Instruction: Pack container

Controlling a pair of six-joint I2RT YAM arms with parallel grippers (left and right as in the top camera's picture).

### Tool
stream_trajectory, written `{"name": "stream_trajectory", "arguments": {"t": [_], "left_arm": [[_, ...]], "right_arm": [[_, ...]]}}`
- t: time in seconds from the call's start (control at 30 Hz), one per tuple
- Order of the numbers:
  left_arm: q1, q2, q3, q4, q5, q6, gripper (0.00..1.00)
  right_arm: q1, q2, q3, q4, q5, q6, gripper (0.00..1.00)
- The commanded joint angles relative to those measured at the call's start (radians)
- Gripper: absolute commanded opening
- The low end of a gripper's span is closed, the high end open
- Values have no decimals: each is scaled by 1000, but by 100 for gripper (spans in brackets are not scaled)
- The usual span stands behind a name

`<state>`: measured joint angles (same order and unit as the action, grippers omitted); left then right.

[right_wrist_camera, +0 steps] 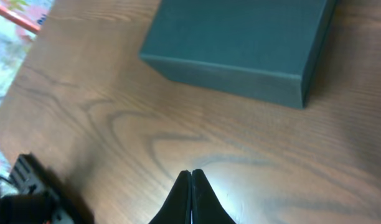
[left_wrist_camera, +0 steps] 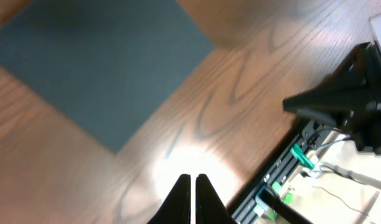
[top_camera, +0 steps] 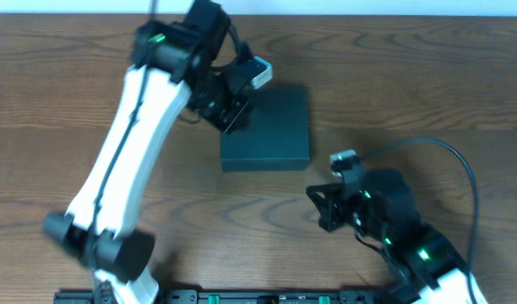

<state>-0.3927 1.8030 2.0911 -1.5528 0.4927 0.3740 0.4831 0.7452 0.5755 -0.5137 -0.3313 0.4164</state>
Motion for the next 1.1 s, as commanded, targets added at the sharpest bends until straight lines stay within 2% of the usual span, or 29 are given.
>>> {"name": "stream_trajectory", "arguments": {"t": [0.0, 0.17, 0.3, 0.37, 0.47, 0.5, 0.53, 0.57, 0.6, 0.67, 1.07], "left_arm": [[-22, -110, -16, -24, -88, -69, 6], [-85, -437, -360, 57, -212, -201, 6], [-86, -676, -672, 163, -182, -306, 6], [-86, -850, -897, 266, -166, -400, 6], [-86, -1010, -1105, 353, -160, -504, 6], [-86, -1047, -1155, 374, -162, -535, 6], [-85, -1070, -1188, 386, -165, -561, 16], [-85, -1091, -1222, 394, -183, -596, 67], [-85, -1100, -1242, 394, -199, -627, 96], [-85, -1102, -1263, 388, -206, -659, 96], [-85, -1095, -1271, 346, -212, -659, 96]], "right_arm": [[8, -101, 13, -90, -15, -33, 2], [8, -219, 13, -256, -111, -59, 2], [8, -228, 13, -304, -111, -64, 2], [8, -227, 13, -309, -102, -92, 1], [8, -226, 13, -310, -102, -96, 2], [8, -225, 13, -310, -102, -96, 9], [8, -224, 13, -311, -97, -95, 32], [8, -224, 13, -312, -87, -95, 99], [8, -224, 13, -313, -88, -95, 99], [8, -224, 13, -314, -88, -92, 99], [8, -224, 13, -314, -87, -92, 99]]}}
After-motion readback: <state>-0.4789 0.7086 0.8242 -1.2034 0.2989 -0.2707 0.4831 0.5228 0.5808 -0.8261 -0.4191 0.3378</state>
